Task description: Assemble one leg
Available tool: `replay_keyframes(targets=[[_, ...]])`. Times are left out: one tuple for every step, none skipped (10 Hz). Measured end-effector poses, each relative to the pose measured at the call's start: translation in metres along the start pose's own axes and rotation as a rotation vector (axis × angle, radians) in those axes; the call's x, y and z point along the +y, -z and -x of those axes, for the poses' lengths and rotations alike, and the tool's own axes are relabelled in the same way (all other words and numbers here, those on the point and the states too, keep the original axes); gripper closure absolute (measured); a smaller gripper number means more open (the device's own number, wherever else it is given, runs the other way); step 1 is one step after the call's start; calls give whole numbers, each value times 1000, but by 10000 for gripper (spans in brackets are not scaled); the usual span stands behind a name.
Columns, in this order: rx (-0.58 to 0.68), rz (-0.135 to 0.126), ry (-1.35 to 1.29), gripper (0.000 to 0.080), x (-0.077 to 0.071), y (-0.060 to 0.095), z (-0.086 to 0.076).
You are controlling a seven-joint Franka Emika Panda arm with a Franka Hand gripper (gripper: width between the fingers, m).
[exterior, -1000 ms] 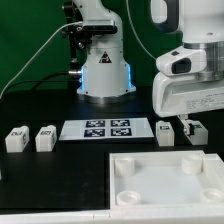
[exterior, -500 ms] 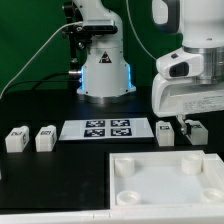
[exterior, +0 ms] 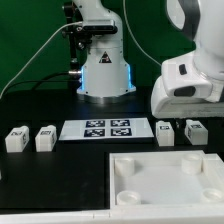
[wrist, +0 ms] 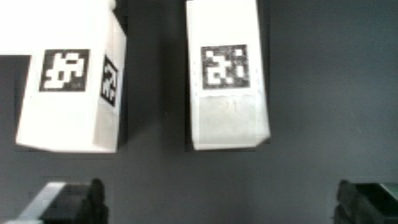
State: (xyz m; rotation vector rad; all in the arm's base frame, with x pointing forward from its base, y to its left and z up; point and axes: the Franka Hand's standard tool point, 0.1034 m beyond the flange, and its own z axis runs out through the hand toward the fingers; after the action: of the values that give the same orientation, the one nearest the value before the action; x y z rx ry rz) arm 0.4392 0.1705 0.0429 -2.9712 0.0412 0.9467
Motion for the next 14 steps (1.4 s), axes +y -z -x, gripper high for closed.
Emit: replay_keyframes(targets=[[-82,11,1,150,2,-2,4],[-158,19,-2,150,4,-4,5],[-248,28,-2,150,5,-6,6],[-221,20,-2,150,3,-6,-4],[-227,24,-32,150,1,-8,1],[-250,33,-58,150,-1,-16,5],[-260,38,-56,150,-2,-22,8],[-262,40,-58,150,-1,-28,10],[-273,46,-60,150,0,-38,15],[-279,51,-62,150,0,-45,18],[-284,55,-61,150,0,-52,20],[-290,58,-62,150,-1,-56,21],[-298,60,-66,150,-1,-59,21],[-305,62,-69,150,-1,-59,21]])
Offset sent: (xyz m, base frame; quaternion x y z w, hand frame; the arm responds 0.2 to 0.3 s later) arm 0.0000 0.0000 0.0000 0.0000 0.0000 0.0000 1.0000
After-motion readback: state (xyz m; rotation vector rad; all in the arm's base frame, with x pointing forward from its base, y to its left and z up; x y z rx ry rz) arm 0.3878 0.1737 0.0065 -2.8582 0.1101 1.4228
